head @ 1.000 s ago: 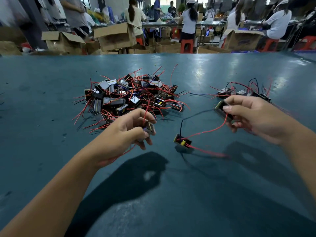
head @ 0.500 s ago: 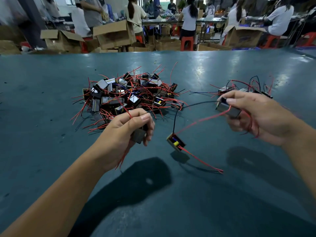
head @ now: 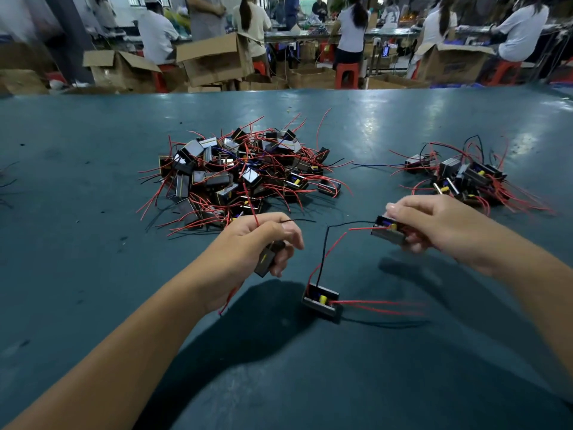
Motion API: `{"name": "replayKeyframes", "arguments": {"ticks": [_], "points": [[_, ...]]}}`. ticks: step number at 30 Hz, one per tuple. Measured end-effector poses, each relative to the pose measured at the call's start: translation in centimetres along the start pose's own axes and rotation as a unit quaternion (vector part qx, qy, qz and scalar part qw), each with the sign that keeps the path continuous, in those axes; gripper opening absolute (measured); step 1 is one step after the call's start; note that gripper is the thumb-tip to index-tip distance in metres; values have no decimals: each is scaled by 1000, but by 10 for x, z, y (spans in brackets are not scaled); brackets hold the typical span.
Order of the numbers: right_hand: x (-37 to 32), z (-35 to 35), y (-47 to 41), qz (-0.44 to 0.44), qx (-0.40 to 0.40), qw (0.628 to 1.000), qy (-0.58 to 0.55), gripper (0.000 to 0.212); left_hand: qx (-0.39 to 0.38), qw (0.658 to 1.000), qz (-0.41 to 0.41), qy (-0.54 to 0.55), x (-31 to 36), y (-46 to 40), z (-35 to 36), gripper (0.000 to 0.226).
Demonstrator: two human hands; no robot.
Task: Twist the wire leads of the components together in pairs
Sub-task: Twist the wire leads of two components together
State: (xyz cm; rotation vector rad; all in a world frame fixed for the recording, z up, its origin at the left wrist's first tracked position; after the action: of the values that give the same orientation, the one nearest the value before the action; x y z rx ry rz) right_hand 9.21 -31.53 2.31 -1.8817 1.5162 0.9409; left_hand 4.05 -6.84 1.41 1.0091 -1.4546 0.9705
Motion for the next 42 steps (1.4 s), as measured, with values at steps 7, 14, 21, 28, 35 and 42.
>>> {"name": "replayKeyframes", "arguments": {"ticks": [7, 14, 21, 28, 35, 42], "points": [[-68, 38, 32, -257, 39, 958, 117, 31, -30, 999, 24, -35, 6, 2, 9, 34], [-69, 74, 35, -246, -10, 966, 84, 17, -52, 991, 44, -113, 8, 5, 4, 42], [-64, 66, 35, -232, -17, 972, -41, 9, -9, 983, 92, -160, 16, 4, -8, 18], [-75, 63, 44, -262, 13, 964, -50, 3, 7, 969, 168, -183, 26, 8, 7, 13], [-76, 61, 47, -252, 22, 964, -78, 4, 3, 964, 175, -199, 28, 10, 15, 10], [-81, 61, 53, -279, 53, 957, -59, 2, 37, 958, 186, -216, 32, 12, 12, 11]]}}
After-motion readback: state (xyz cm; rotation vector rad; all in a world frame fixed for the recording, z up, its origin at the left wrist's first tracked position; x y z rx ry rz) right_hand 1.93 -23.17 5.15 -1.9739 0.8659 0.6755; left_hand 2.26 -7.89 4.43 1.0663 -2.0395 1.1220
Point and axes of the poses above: each hand's wrist, its own y-axis away from the middle knuckle, its own z-axis out of the palm, x = y × z, the point moved 8 cm from there along -y, towards the middle knuckle
